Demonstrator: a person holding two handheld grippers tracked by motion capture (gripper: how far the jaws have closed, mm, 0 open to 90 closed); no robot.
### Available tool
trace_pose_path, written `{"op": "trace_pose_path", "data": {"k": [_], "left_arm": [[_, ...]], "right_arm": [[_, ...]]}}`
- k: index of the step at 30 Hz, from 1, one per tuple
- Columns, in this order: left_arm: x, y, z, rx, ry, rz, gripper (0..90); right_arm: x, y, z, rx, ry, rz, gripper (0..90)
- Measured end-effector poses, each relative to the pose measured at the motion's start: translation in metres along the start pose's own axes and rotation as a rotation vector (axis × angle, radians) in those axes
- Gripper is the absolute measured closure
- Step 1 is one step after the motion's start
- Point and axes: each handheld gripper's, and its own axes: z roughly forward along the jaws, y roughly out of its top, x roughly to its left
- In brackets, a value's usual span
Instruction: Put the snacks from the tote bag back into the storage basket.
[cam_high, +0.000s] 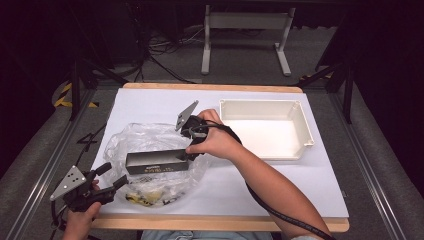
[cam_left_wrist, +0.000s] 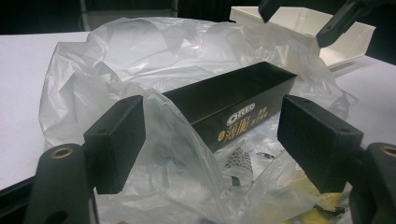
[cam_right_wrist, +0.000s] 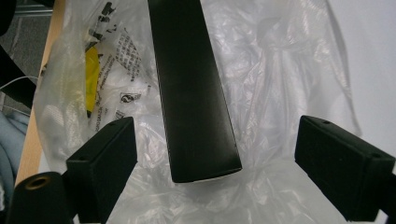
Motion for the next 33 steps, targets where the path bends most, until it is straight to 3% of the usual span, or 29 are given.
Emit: {"op": "trace_pose_path", "data": {"k": [12,33], "left_arm": [[0.0,0.001,0.0,0.014,-0.005,0.004,24.4],[0.001,0.0,0.002,0.006,-0.008,-0.002,24.4]], "right_arm": [[-0.001,-0.006,0.034,0.025,0.05,-0.003,13.7],[-0.003,-0.016,0.062,0.041,0.049,-0.007,16.8]]}}
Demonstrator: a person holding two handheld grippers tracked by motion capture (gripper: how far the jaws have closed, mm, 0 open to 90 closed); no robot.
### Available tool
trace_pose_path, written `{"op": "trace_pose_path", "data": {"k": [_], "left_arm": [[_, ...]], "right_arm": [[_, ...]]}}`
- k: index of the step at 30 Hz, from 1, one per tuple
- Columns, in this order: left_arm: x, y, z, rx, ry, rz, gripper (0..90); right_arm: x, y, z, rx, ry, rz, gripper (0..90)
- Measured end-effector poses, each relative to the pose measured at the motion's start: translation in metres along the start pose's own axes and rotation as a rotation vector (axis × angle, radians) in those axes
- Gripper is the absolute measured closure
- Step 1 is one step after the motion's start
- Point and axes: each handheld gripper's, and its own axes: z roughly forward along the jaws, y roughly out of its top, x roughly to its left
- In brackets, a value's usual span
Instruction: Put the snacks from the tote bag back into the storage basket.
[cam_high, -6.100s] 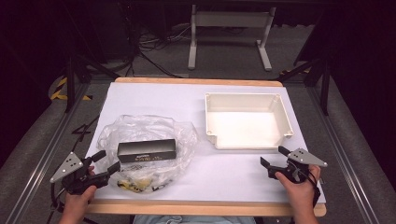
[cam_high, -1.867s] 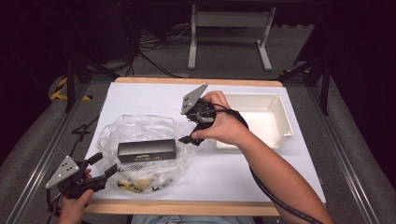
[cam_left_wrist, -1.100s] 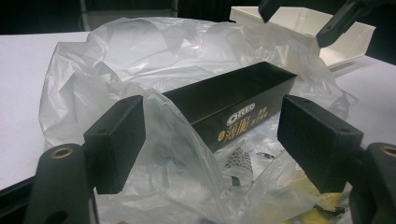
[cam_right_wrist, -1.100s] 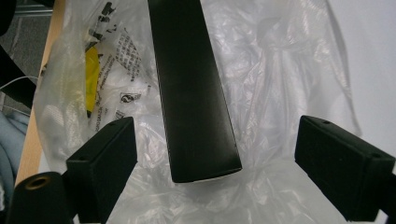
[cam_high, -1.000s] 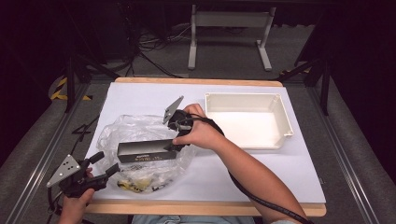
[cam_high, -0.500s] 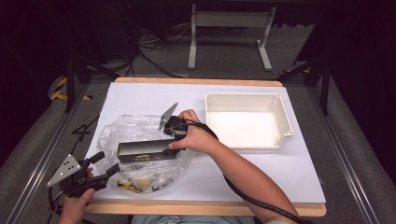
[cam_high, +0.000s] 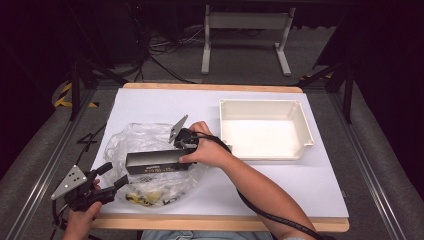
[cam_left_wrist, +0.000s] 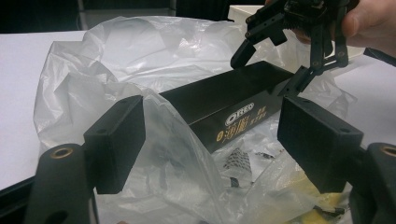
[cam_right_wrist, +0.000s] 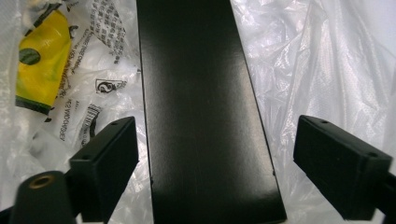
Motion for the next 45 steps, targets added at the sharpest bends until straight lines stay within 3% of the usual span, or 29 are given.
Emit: {"op": "trace_pose_path", "data": {"k": [8,12,15,29,33,45], "left_arm": [[0.0,0.0,0.001,0.002,-0.002,-0.003,24.4],[0.0,0.0,0.001,0.0,-0.003,-0.003,24.4],[0.0,0.0,0.001,0.0,-0.001,0.0,24.4],[0.0,0.001,0.0,-0.005,0.0,-0.001,24.4],[0.0,0.001,0.0,-0.005,-0.001,0.0,24.4],[0.0,0.001,0.001,-0.006,-0.003,0.0,24.4]], "right_arm": [[0.002,0.002,0.004,0.017,-0.012,-0.032,26.6],[0.002,0.003,0.005,0.029,0.007,-0.05,37.5],[0.003,0.004,0.005,0.036,0.012,-0.062,40.5],[0.005,0.01,-0.001,0.037,0.039,-0.086,42.9],[0.008,0.016,-0.01,0.032,0.059,-0.098,43.0],[0.013,0.028,-0.035,0.045,0.059,-0.139,43.0]]}}
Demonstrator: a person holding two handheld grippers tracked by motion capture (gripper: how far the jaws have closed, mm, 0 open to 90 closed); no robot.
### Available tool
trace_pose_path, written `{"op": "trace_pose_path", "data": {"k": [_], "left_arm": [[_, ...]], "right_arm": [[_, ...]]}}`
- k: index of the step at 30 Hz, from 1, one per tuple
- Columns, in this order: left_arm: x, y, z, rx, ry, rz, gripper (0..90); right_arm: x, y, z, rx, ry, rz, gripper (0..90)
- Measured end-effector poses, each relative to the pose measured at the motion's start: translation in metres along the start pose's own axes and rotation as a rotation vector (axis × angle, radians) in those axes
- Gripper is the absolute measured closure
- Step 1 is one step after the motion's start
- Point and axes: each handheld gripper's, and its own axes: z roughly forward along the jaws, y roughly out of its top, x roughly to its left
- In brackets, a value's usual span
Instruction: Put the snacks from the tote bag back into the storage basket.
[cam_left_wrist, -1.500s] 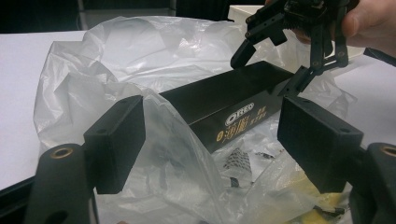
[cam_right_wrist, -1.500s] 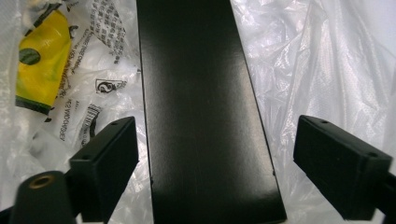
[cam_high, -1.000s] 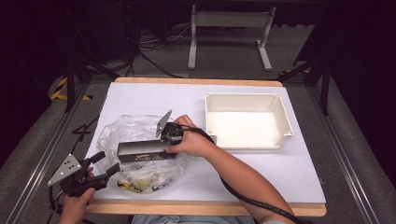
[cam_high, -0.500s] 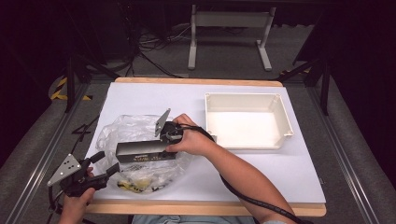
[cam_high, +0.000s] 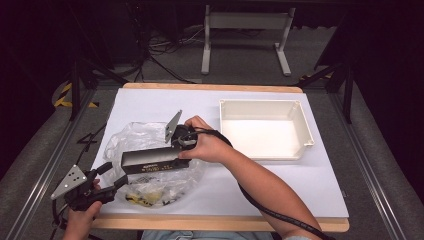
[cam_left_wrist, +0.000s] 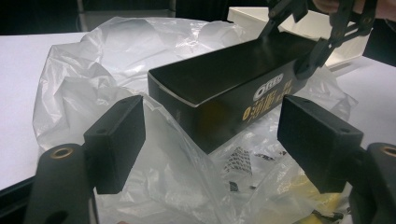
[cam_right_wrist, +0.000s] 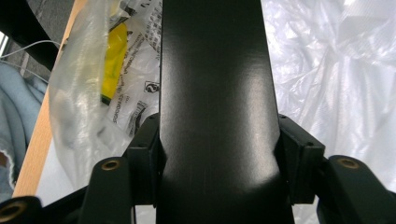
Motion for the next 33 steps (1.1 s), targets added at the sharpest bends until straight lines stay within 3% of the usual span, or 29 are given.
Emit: {"op": "trace_pose_path", "data": {"k": [13,33], "left_arm": [[0.0,0.0,0.001,-0.006,0.001,0.0,24.4],[0.0,0.0,0.0,0.007,0.002,0.003,24.4]], "right_arm": [[0.001,0.012,-0.033,-0.095,-0.011,-0.03,42.9],[0.001,0.013,-0.075,-0.103,-0.041,-0.06,42.9]]}}
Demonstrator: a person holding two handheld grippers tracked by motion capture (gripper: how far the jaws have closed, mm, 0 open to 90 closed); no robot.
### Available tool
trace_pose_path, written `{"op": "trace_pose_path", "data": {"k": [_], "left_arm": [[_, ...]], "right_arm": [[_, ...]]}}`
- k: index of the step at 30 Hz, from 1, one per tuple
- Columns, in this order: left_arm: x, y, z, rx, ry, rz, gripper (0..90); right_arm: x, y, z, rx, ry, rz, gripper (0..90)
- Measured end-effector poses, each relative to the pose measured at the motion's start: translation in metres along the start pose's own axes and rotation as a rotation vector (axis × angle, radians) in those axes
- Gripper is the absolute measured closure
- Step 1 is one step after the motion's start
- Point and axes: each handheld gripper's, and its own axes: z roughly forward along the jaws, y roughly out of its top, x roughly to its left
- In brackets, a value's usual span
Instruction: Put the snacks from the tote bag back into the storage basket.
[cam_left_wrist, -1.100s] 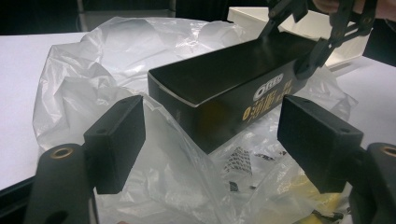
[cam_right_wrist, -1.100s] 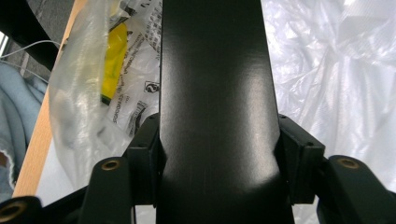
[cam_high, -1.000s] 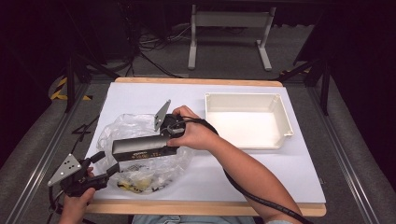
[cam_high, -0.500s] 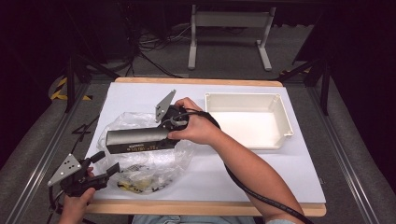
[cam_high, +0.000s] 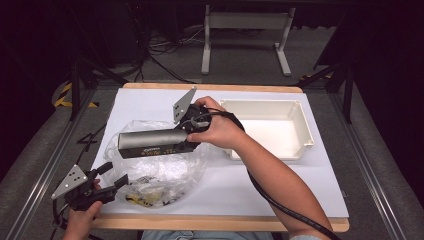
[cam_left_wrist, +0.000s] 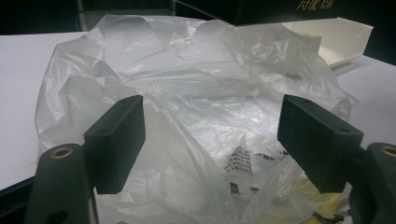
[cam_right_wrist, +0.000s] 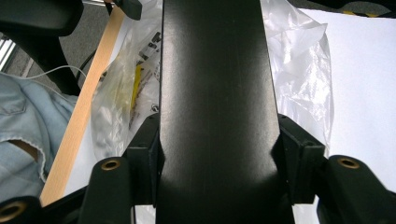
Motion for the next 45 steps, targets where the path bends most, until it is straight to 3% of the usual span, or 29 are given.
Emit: {"op": "trace_pose_path", "data": {"k": [9,25,30,45], "left_arm": [[0.001,0.0,0.002,0.001,-0.004,-0.003,24.4],[0.002,0.003,0.009,0.011,-0.016,0.001,24.4],[0.002,0.004,0.011,0.01,-0.021,0.002,24.4],[0.002,0.004,0.013,0.017,-0.019,0.005,24.4]], "right_arm": [[-0.001,-0.01,-0.021,0.002,-0.019,-0.009,42.9],[0.0,-0.035,-0.059,0.018,-0.06,0.025,42.8],[0.002,-0.05,-0.077,0.044,-0.067,0.053,42.9],[0.004,-0.088,-0.116,0.038,-0.138,0.095,42.8]]}}
